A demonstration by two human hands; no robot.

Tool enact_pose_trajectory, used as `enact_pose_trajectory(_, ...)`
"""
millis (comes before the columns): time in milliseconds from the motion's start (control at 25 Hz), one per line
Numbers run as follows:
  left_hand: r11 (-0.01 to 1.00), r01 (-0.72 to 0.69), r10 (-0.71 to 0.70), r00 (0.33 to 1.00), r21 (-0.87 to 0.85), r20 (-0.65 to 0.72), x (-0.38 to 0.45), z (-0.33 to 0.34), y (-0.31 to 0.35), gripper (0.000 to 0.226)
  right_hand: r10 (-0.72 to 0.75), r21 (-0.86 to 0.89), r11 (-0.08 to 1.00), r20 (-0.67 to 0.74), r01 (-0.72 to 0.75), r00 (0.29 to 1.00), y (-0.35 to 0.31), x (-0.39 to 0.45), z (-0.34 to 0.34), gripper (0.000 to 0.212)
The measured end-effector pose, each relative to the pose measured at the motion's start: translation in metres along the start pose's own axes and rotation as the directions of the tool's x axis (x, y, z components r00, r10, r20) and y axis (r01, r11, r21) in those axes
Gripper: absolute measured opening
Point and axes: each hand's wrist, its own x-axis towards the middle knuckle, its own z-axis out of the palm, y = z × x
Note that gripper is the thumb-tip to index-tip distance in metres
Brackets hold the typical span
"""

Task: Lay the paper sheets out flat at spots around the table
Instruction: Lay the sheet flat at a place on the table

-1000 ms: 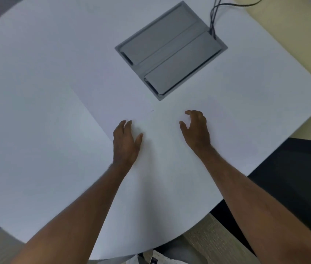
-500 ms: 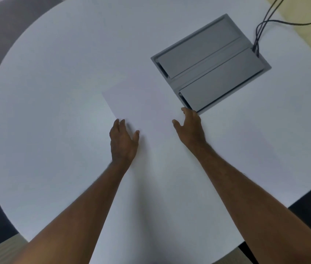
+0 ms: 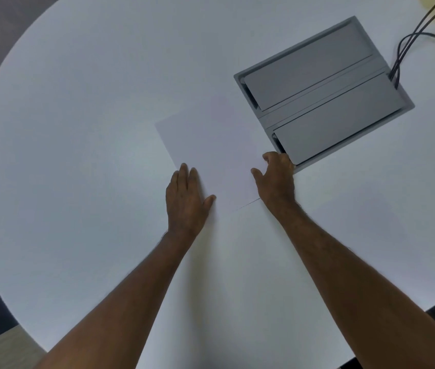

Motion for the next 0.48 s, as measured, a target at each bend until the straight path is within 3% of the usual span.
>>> enact_pose_trajectory(280,1.0,-0.003,0.002,1.0,-0.021,-0.031,-0.005,-0.002,0.001,0.076,0.022,0.18,0.984,-0.063,-0.01,0.998,0.0,-0.004,-0.011,0.014)
enact_pose_trajectory(480,0.98,0.034,-0.043,0.998,-0.196,-0.041,-0.009,-0.012,0.0,0.072,0.129,0.378,0.919,-0.02,-0.112,0.991,0.001,-0.01,-0.022,0.017)
